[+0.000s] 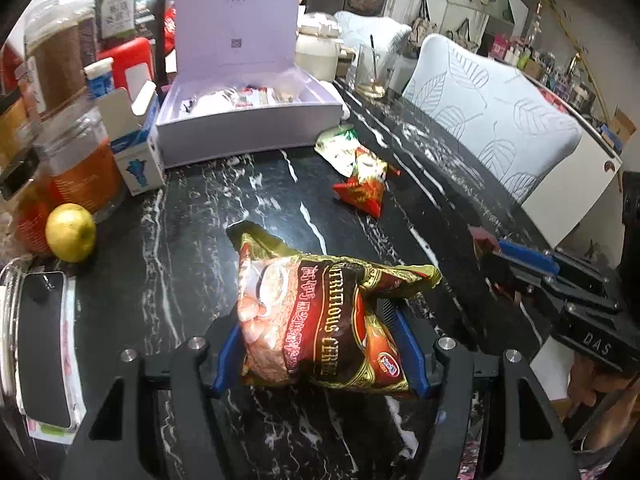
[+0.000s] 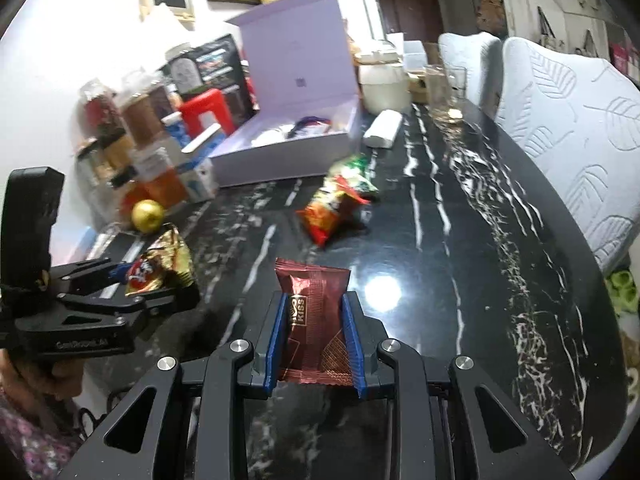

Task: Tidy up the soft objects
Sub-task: 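Carry the cereal bag in the left tool and maroon packet in the right into the box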

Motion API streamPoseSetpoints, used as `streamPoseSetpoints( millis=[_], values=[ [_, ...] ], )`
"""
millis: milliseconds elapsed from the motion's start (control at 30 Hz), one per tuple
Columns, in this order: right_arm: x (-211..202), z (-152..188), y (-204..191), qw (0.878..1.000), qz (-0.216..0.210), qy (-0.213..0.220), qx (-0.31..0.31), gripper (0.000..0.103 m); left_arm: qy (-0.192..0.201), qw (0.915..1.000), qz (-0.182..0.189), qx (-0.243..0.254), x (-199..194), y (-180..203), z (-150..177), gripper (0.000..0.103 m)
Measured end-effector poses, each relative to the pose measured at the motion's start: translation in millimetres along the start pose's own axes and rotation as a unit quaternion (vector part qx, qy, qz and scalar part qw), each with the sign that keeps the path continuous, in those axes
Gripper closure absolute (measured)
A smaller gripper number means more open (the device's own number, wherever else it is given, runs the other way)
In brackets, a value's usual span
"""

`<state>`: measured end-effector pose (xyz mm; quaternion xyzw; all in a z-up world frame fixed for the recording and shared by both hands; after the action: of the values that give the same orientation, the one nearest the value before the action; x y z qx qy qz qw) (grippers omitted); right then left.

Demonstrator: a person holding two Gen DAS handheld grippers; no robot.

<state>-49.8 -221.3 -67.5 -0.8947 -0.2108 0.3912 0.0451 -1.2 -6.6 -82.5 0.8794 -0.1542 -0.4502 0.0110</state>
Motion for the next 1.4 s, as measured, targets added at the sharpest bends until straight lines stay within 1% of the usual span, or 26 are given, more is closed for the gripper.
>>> streamPoseSetpoints(
  millis=[133,267,433,633,767,833,967,1100,1267,1400],
  values=[
    [-9.7,-3.9,-10.5,1.000,-0.013,0.008,-0.014,0.075,0.026,0.9996,-0.008,0.001,-17.3,-0.1,-6.9,0.039],
    [-19.9,-11.7,-20.4,0.999,-0.025,0.022,-0.031,0.075,0.054,0.9985,-0.010,0.000,-34.5,-1.9,-21.7,0.039],
    [-34.6,-30.6,-29.5,0.997,-0.039,0.051,-0.050,0.075,0.096,0.9952,-0.016,0.007,-56.6,-2.5,-44.0,0.039],
    [-50.2,-65.7,-40.0,0.991,-0.047,0.094,-0.084,0.075,0.134,0.9905,-0.023,0.020,-74.9,0.1,-72.0,0.039],
    [-56.2,-89.2,-45.1,0.986,-0.057,0.113,-0.106,0.075,0.168,0.9847,-0.039,0.027,-88.9,-2.3,-95.3,0.039],
    [-58.0,-103.3,-45.6,0.984,-0.056,0.124,-0.118,0.075,0.181,0.9821,-0.043,0.029,-92.9,-4.9,-108.5,0.039],
    [-57.4,-132.1,-44.6,0.980,-0.058,0.139,-0.127,0.075,0.204,0.9773,-0.049,0.033,-97.1,-10.6,-132.0,0.039],
    [-50.5,-160.7,-42.6,0.977,-0.054,0.158,-0.130,0.075,0.215,0.9746,-0.053,0.034,-93.2,-19.6,-155.8,0.039],
    [-41.1,-191.7,-41.5,0.975,-0.040,0.171,-0.138,0.075,0.233,0.9704,-0.056,0.032,-84.0,-31.8,-187.1,0.039],
    [-29.4,-217.6,-42.8,0.972,-0.040,0.180,-0.149,0.075,0.238,0.9690,-0.057,0.029,-69.9,-40.5,-212.4,0.039]
  ],
)
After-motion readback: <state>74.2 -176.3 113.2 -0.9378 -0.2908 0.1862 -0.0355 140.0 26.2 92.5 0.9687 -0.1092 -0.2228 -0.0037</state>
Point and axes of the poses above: each gripper's, at about its wrist camera, not at the fingertips, and x roughly the way its jaws point, y to its right, z to its underside, the point moved 2 cm from there along x, roughly the way its jaws point, and after that the axes turned 2 degrees about -y, right-handed, at the moved point
